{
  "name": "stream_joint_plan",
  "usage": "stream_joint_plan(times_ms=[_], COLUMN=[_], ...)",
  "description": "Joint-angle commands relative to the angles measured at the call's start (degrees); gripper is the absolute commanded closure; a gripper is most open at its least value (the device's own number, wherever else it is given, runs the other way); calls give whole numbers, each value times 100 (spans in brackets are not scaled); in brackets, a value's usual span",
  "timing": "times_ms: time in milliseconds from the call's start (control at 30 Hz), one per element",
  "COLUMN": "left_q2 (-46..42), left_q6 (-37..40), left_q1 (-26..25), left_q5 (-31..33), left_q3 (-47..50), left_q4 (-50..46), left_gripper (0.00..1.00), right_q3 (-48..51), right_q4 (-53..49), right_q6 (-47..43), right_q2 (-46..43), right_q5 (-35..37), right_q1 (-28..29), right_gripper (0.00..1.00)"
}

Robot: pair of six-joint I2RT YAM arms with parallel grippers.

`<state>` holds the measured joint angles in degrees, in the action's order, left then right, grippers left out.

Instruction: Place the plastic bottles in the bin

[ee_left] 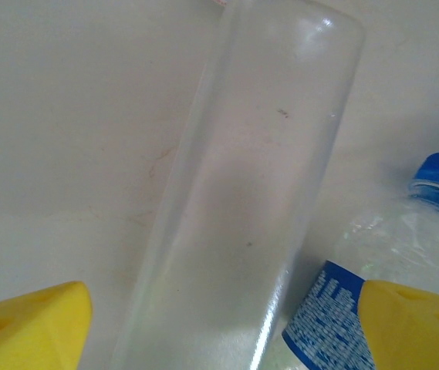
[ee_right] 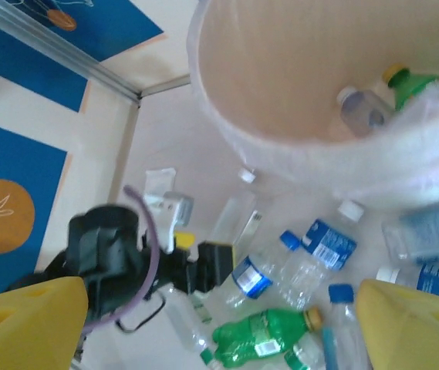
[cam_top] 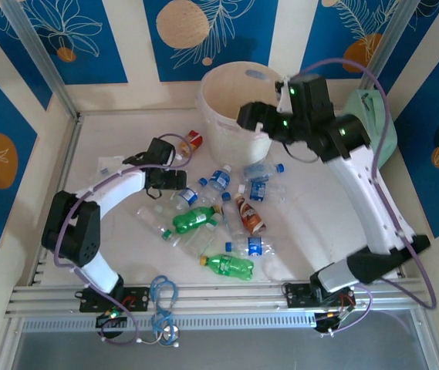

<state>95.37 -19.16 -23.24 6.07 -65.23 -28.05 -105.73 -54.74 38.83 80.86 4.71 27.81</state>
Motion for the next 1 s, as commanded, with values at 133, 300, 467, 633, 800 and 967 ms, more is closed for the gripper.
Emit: stream_joint_plan(times_ms=[133,300,467,633,800,967], left_q2=[595,828,975,1001,983,867], left_q6=[343,374,397,400,445,525], left_q1=[57,57,57,57,57,55], left_q5=[93,173,72,27,67,110], left_q3=[-429,-453,-409,-352,-264,-261], left_q4=[90,118,218,264,269,227], left_gripper=[16,18,23,28,34,42], right_q3=[1739,2624,3232,3428,3428,3384], right_q4=[88,93,209,242,314,342], right_q6=[649,1032,1382,1535,1597,1620], right_q2=[-1124,-1769,-2108,-2162,-2145,-2101], right_q5=[478,426,118,90,127,144], right_q1=[517,629,646,802,875,897], right_gripper=[10,10,10,11,11,12])
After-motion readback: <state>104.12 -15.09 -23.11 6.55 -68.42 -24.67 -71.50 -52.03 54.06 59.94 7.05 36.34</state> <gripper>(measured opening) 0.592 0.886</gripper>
